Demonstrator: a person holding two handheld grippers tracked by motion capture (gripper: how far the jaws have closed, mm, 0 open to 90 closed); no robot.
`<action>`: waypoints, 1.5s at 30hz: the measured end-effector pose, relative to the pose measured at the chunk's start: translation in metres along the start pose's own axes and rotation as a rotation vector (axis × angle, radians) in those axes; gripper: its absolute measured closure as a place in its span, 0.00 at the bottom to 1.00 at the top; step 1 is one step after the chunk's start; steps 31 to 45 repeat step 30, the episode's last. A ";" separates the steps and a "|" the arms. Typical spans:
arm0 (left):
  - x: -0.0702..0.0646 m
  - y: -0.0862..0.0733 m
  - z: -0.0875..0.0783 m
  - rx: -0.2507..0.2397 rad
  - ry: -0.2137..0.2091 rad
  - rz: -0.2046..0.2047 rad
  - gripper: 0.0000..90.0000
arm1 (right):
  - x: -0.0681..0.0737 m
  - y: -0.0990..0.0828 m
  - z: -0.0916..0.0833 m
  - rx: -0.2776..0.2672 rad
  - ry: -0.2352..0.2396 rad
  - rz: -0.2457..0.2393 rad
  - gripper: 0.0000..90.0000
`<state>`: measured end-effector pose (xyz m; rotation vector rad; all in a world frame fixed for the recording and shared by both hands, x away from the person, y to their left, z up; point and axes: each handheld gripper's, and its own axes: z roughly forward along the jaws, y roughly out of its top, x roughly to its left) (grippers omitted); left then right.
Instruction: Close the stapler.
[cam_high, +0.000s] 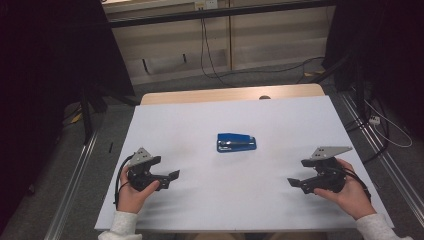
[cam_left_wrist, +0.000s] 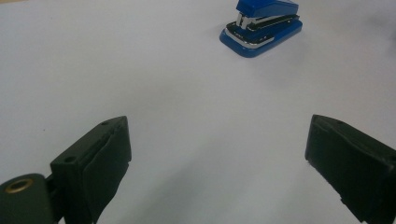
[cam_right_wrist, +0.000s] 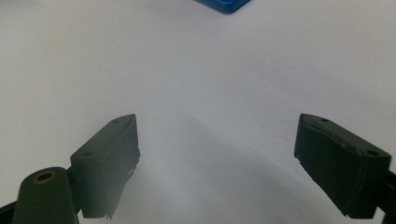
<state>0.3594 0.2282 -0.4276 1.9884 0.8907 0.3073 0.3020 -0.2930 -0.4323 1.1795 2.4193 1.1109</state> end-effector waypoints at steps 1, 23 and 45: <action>0.000 -0.001 -0.003 0.004 0.008 0.003 0.08 | -0.001 0.000 0.000 0.000 -0.001 0.001 0.15; 0.006 -0.016 -0.021 0.002 0.024 0.010 0.08 | -0.002 -0.002 -0.003 -0.007 -0.005 0.002 0.15; 0.007 -0.016 -0.019 0.005 0.033 0.013 0.08 | -0.001 -0.002 -0.002 -0.005 -0.004 -0.001 0.15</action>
